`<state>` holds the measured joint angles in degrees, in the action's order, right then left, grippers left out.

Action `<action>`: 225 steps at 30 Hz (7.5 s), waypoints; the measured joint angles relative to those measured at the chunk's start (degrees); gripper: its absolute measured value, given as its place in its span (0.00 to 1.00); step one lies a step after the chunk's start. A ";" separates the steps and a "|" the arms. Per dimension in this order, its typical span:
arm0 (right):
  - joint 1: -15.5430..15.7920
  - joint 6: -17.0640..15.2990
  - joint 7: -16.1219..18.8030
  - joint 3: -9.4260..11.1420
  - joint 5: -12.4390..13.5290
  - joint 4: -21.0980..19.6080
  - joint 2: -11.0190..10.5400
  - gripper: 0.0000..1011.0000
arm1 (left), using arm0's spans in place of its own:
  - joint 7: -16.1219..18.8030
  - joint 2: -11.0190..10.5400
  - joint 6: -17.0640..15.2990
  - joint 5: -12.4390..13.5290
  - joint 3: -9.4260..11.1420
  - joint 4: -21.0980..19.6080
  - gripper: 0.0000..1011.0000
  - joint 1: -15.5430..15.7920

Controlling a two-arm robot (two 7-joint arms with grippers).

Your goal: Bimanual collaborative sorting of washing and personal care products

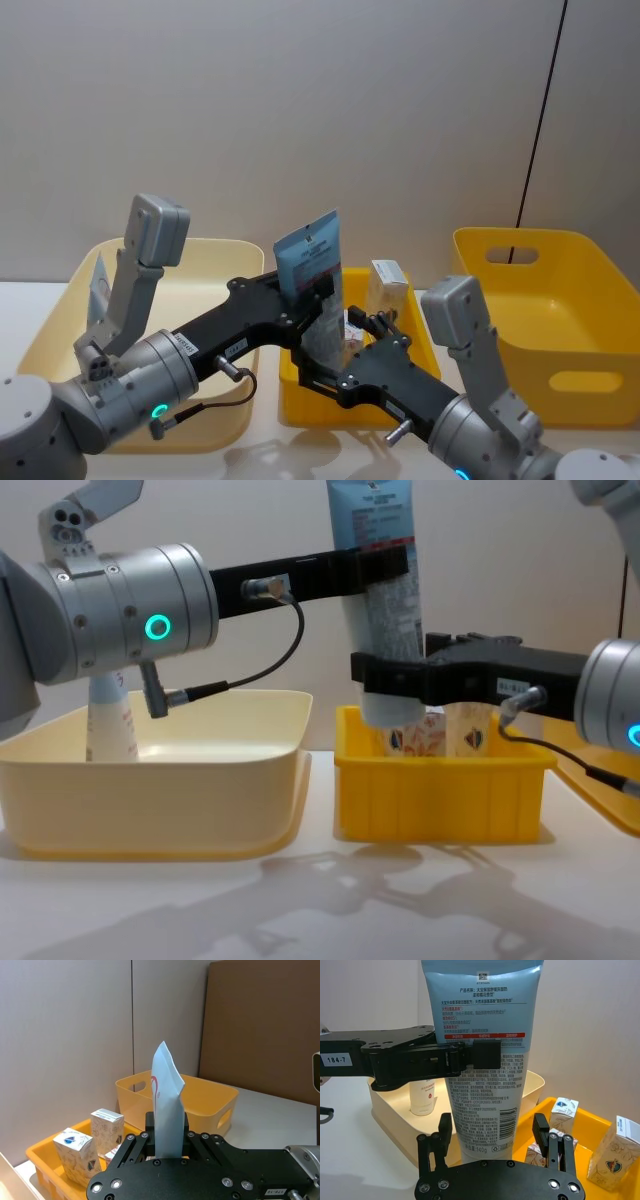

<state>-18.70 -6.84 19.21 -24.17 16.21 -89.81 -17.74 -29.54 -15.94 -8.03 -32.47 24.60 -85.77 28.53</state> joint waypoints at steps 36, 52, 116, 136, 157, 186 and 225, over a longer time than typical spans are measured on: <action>-1.03 -0.02 -1.11 -0.64 -1.79 1.10 1.10 0.57 | 0.00 0.00 0.01 -0.01 0.00 0.00 0.61 0.00; -0.90 4.00 -7.69 3.00 -5.60 1.21 1.68 0.55 | 0.01 0.00 0.01 0.00 0.00 0.00 0.99 0.00; 2.07 1.63 -26.46 19.54 -14.54 4.18 2.37 0.55 | 0.01 -0.01 0.01 0.00 -0.01 0.01 0.99 0.00; 2.78 -3.76 -28.01 20.33 -13.56 3.59 6.58 0.55 | 0.01 0.00 0.00 0.00 -0.01 0.00 0.99 0.00; 2.49 -5.00 -28.90 20.18 -14.14 4.28 8.13 0.99 | 0.01 0.00 0.00 -0.01 -0.01 0.00 0.99 0.00; 2.21 -2.49 -27.93 20.78 -13.61 3.32 8.81 0.99 | 0.01 0.00 0.00 0.00 -0.01 0.00 0.99 0.00; 10.79 3.46 -19.30 16.72 -4.55 -6.59 4.05 0.99 | 11.05 -2.27 2.70 7.98 0.55 -2.83 0.99 -5.75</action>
<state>-7.92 -3.38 -0.09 -7.45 11.66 -96.40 -13.69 -18.49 -18.21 -5.33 -24.49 25.15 -88.61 22.78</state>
